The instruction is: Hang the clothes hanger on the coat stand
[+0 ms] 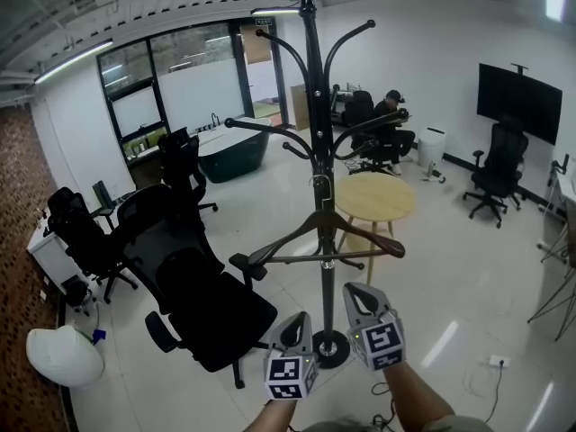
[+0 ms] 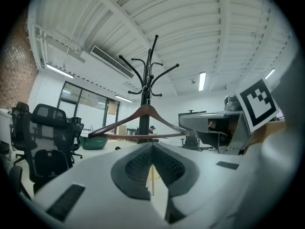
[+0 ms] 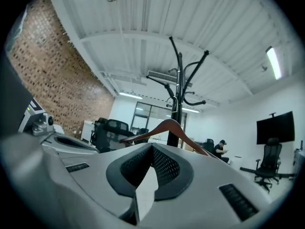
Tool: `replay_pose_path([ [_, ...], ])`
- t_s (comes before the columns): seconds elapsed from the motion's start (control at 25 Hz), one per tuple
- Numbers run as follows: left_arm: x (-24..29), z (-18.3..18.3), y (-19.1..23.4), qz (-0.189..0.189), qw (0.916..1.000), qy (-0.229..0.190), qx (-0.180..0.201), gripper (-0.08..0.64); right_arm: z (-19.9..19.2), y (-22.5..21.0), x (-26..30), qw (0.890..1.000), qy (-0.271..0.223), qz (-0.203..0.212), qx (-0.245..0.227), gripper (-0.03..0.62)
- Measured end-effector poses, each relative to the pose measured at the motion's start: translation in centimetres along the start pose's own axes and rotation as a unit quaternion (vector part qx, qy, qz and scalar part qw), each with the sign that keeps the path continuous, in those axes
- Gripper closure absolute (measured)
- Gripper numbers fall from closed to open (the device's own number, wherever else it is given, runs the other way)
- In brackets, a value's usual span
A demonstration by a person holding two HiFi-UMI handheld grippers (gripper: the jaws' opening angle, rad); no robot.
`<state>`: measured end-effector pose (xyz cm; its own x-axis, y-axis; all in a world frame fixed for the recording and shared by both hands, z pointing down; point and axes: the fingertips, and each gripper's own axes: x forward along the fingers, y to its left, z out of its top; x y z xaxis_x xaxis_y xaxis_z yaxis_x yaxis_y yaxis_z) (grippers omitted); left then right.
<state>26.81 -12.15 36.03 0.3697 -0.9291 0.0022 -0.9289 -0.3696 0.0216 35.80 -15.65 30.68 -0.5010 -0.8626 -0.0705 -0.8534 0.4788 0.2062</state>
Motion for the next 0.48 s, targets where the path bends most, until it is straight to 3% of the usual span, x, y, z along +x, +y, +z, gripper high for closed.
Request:
replay_pose_path([
  [0.16,-0.6,-0.7,-0.6,-0.023,0.9996,-0.006,-0.017,0.555,-0.9,0.3,-2.3,0.999,0.002,-0.025,0.032,0.592],
  [0.48,-2.3,-1.2,-3.9,-0.074,0.9970,-0.005,-0.023,0.555,-1.0,1.2,-7.4,0.998,0.000,-0.051,0.046,0.592],
])
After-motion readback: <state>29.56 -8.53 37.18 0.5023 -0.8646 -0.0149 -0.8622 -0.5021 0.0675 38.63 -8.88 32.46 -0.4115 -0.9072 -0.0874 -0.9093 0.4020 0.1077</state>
